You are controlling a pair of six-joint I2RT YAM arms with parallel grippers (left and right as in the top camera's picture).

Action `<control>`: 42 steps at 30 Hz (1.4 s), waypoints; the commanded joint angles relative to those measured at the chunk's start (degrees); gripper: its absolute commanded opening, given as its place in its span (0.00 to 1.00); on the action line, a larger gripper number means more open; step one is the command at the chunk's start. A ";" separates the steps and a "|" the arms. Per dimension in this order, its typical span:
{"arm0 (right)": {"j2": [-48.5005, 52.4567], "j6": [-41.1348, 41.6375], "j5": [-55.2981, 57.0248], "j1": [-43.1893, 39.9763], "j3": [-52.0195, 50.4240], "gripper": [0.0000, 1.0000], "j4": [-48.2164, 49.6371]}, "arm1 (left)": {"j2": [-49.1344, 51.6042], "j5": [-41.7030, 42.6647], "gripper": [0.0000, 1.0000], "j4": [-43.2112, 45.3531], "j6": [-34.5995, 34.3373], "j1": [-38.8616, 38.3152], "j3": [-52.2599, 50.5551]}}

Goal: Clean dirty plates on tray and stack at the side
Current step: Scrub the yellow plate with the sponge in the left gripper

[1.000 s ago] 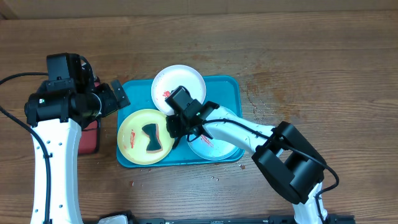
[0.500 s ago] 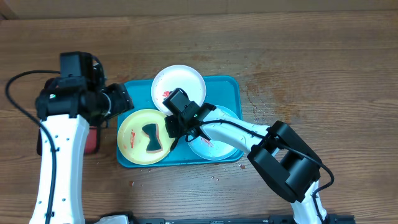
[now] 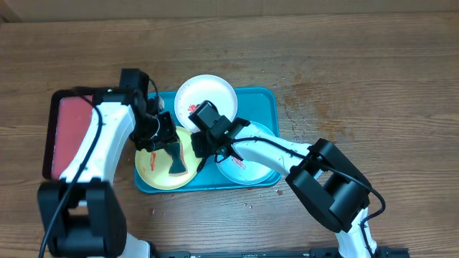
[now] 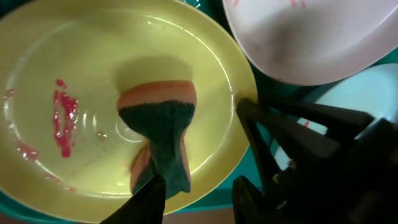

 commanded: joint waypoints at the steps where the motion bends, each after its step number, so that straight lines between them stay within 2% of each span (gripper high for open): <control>1: 1.03 -0.11 0.35 -0.92 1.11 0.19 0.02 | 3.34 2.64 0.39 -0.02 3.96 -0.55 -0.55; 7: 1.03 -0.13 -1.70 -2.14 1.11 0.19 -0.28 | 6.84 -1.70 0.45 -0.94 3.91 -0.52 -0.55; 8: 1.03 -0.15 -2.27 -2.27 1.11 0.19 -0.28 | 6.95 -2.82 0.47 -1.22 3.91 -0.52 -0.55; 11: 1.03 -0.17 -3.93 -2.49 1.11 0.19 -0.31 | 6.99 -4.02 0.66 -1.57 3.91 -0.52 -0.55; 13: 1.03 -0.15 -3.98 -2.49 1.11 0.20 -0.48 | 6.99 -3.98 0.71 -1.53 3.91 -0.55 -0.55; 18: 1.03 -0.11 -4.55 -2.10 1.11 0.24 -1.14 | 7.02 -1.03 0.70 -1.05 3.72 -1.36 -1.31; 22: 1.03 -0.09 -5.90 -1.53 1.11 0.24 -1.38 | 7.04 -0.98 0.66 -0.85 3.69 -2.19 -1.92; 26: 1.03 -0.09 -5.81 -1.07 1.11 0.18 -1.36 | 7.15 -1.05 0.61 -0.72 2.54 -2.47 -2.05; 32: 1.03 -0.04 -4.59 -1.03 1.11 0.10 -1.01 | 7.23 -1.38 0.58 0.92 1.36 -2.75 -3.10; 37: 1.03 -0.07 -4.59 -1.05 1.11 0.10 -1.11 | 7.23 -1.44 0.53 4.70 -0.22 -2.73 -6.99; 38: 1.03 -0.09 -4.59 -1.05 1.11 0.10 -1.16 | 7.23 -1.44 0.50 5.86 -0.20 -2.73 -7.80; 40: 1.03 -0.09 -4.59 -1.05 1.11 0.10 -1.14 | 7.23 -1.42 0.33 7.78 -0.24 -2.73 -8.85; 42: 1.03 -0.09 -4.59 -1.05 1.11 0.10 -1.03 | 7.23 -1.42 0.27 9.18 -0.24 -2.73 -9.44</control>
